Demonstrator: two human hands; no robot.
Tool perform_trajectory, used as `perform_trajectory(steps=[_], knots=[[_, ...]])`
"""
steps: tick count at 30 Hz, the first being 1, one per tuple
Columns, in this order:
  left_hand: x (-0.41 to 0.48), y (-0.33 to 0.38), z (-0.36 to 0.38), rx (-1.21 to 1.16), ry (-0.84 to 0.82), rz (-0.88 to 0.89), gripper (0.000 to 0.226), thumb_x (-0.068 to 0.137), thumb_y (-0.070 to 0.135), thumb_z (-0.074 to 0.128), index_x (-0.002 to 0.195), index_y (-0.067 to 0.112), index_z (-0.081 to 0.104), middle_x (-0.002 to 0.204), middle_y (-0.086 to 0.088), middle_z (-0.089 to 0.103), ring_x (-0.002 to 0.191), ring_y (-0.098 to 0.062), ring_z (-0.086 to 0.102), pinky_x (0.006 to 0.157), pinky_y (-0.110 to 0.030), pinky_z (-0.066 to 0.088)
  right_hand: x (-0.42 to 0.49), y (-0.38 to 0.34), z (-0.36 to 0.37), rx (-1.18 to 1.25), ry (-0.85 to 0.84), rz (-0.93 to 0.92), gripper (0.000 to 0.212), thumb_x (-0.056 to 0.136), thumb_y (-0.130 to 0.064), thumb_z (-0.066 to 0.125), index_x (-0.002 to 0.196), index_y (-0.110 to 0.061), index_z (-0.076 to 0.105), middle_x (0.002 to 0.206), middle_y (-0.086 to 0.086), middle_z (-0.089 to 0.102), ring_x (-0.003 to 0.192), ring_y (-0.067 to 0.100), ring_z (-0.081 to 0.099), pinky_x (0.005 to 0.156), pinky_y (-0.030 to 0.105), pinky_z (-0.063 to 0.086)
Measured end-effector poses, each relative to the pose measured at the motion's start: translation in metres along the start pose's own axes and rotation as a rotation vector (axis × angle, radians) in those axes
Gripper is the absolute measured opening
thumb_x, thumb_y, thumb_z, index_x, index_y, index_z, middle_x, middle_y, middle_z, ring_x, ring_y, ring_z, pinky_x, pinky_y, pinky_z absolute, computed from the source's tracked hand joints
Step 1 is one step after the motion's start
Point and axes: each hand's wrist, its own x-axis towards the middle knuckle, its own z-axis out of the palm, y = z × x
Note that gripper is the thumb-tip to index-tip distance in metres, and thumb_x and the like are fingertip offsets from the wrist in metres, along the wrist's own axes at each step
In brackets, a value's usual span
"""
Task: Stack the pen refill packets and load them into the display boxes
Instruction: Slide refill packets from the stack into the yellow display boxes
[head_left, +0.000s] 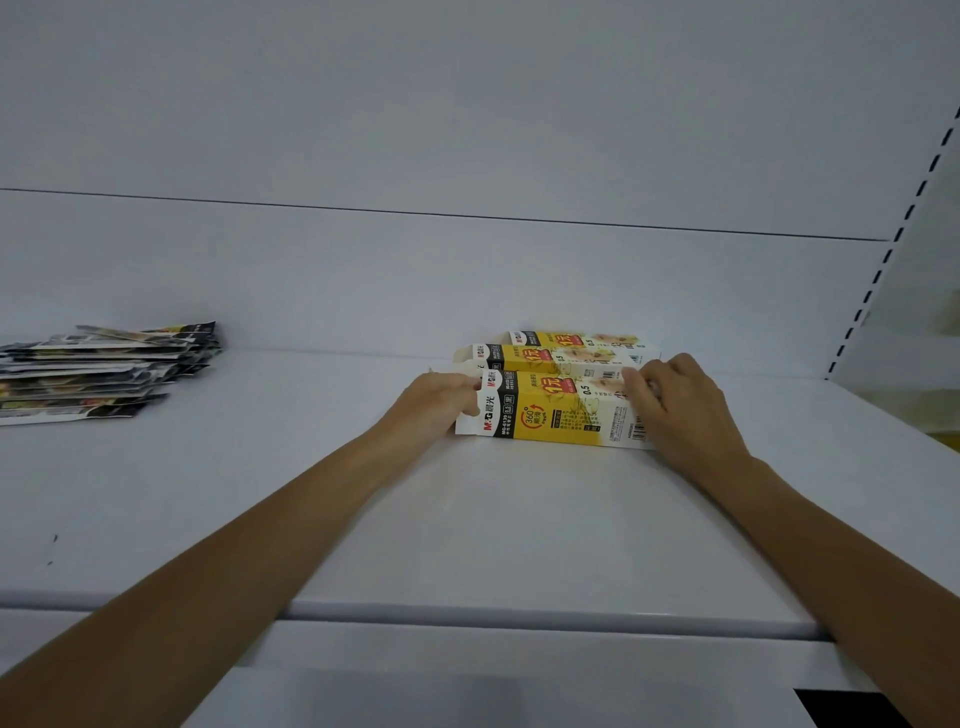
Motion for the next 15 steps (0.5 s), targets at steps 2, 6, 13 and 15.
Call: perform_trajectory(steps=[2, 6, 13, 15], knots=[[-0.002, 0.0, 0.001, -0.025, -0.058, 0.004, 0.046, 0.052, 0.015, 0.046, 0.089, 0.02, 0.074, 0.117, -0.009, 0.062, 0.11, -0.023, 0.058, 0.105, -0.045, 0.039, 0.001, -0.003, -0.001, -0.005, 0.012, 0.005, 0.03, 0.095, -0.038, 0.034, 0.088, -0.013, 0.048, 0.089, 0.006, 0.05, 0.078, 0.019, 0.04, 0.059, 0.025, 0.03], [-0.001, -0.005, 0.001, 0.032, -0.137, 0.028, 0.059, 0.04, 0.024, 0.053, 0.095, 0.014, 0.07, 0.136, -0.008, 0.042, 0.112, -0.01, 0.047, 0.097, -0.031, 0.039, -0.001, -0.013, -0.008, -0.081, -0.043, -0.047, 0.039, 0.075, -0.011, 0.072, 0.098, -0.002, 0.042, 0.085, 0.02, 0.054, 0.068, 0.033, 0.05, 0.048, 0.033, 0.041], [0.0, 0.006, 0.003, 0.212, -0.177, -0.017, 0.026, 0.067, 0.023, 0.061, 0.091, 0.019, 0.069, 0.113, -0.002, 0.051, 0.094, -0.014, 0.05, 0.075, -0.023, 0.041, 0.005, -0.009, 0.003, -0.29, 0.002, -0.173, 0.018, 0.09, -0.017, 0.052, 0.098, -0.004, 0.043, 0.097, 0.015, 0.055, 0.074, 0.024, 0.047, 0.046, 0.027, 0.028], [-0.001, 0.008, 0.004, 0.281, -0.153, 0.044, 0.013, 0.083, 0.018, 0.059, 0.086, 0.028, 0.067, 0.093, 0.006, 0.057, 0.081, -0.007, 0.051, 0.064, -0.014, 0.039, 0.005, -0.011, 0.002, -0.278, -0.049, -0.003, 0.029, 0.097, -0.03, 0.029, 0.111, -0.01, 0.043, 0.107, 0.009, 0.051, 0.082, 0.018, 0.042, 0.048, 0.027, 0.029]])
